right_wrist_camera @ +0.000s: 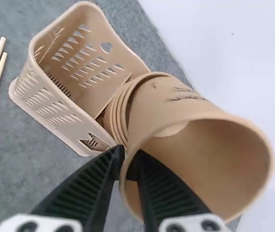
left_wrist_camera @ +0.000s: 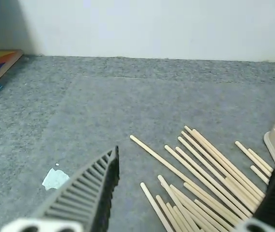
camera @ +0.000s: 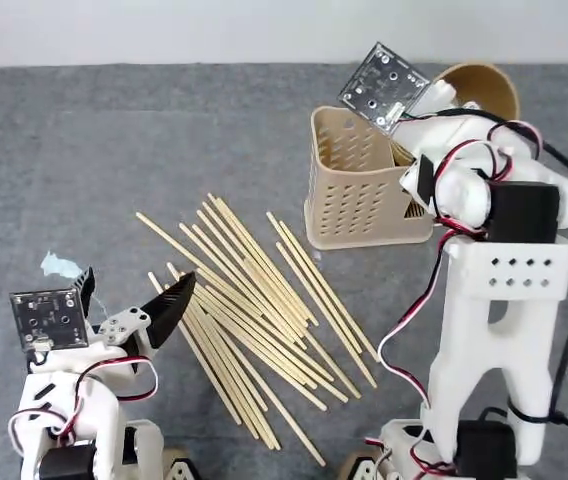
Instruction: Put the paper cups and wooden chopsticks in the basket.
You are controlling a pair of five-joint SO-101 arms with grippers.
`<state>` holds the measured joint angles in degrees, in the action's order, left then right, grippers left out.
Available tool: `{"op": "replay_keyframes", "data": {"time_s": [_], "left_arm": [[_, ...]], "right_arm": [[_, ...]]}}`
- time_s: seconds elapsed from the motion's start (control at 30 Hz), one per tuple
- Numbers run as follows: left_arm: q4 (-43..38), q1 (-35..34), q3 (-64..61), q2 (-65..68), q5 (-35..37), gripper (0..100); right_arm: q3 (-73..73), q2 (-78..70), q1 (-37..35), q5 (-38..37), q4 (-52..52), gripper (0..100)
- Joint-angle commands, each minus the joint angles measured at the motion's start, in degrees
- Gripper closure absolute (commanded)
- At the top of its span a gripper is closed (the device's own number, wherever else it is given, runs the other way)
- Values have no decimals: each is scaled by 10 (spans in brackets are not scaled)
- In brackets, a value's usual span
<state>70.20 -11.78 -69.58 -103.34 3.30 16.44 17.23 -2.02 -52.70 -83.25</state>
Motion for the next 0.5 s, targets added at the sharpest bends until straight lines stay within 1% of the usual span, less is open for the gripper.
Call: {"op": "replay_keyframes", "data": {"time_s": [0.0,0.07,0.13,0.27,0.37,0.47], "left_arm": [[11,-1,2,-9,7,555],[11,-3,-1,-9,11,555],[9,-4,-7,-9,33,555],[-4,-4,-26,-9,57,555],[-19,-5,-49,-9,77,555],[-36,-11,-69,-9,93,555]], "right_arm": [[30,17,-2,17,17,820],[30,21,-1,62,51,755],[31,22,-2,96,80,711],[62,22,-21,116,92,700],[86,22,-31,135,45,701],[100,22,-62,148,-27,737]]}}
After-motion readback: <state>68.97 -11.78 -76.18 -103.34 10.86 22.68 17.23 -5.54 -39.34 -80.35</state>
